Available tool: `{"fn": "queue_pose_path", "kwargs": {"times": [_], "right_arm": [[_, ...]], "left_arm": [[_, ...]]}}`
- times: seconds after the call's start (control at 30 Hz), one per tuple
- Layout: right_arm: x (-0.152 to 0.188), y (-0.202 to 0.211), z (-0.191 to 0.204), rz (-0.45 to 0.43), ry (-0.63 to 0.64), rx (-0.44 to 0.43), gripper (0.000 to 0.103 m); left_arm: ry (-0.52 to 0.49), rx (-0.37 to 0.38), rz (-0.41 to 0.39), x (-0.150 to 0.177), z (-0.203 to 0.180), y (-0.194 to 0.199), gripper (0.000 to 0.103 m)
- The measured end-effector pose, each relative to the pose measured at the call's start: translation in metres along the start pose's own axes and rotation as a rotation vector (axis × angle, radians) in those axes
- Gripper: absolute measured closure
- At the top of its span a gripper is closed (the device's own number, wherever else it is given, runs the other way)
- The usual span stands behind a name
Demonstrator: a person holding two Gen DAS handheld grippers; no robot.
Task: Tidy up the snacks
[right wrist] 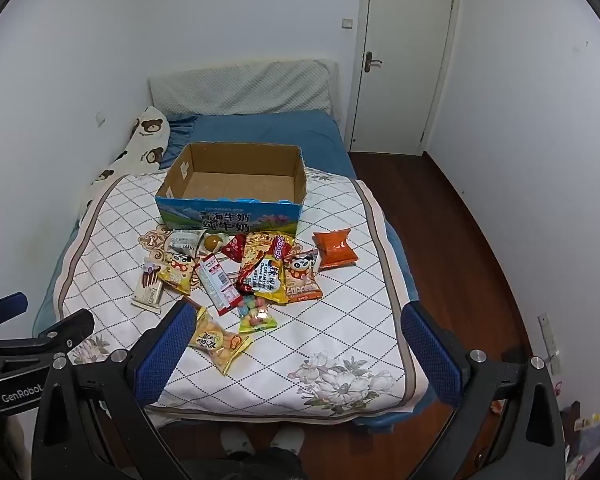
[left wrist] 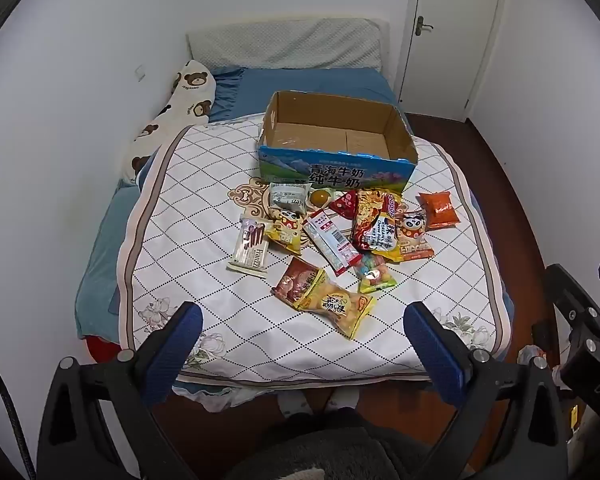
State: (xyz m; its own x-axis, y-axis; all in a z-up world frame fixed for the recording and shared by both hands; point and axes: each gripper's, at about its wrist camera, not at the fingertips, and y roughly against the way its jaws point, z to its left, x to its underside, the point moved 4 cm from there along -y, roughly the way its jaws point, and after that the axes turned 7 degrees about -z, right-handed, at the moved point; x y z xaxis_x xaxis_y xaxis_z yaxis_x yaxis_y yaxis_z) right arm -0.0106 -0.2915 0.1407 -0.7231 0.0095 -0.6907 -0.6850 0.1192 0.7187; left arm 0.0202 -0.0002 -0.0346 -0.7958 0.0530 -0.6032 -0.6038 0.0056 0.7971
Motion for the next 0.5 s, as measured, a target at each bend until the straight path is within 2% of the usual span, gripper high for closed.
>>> {"fn": "queue_pose_path", "kwargs": {"times": [0.03, 0.5], "right_arm": [[0.0001, 0.0003, -0.0002, -0.003, 0.000, -0.001, 0.000], [0.0007, 0.0009, -0.0016, -0.005, 0.003, -0.004, 0.000]], "left_arm": [[0.012, 0.017, -0.009, -0.0001, -0.0001, 0.0003, 0.000], [0.008, 0.020, -0.008, -0.0027, -0.0041, 0.0030, 0.000]]}}
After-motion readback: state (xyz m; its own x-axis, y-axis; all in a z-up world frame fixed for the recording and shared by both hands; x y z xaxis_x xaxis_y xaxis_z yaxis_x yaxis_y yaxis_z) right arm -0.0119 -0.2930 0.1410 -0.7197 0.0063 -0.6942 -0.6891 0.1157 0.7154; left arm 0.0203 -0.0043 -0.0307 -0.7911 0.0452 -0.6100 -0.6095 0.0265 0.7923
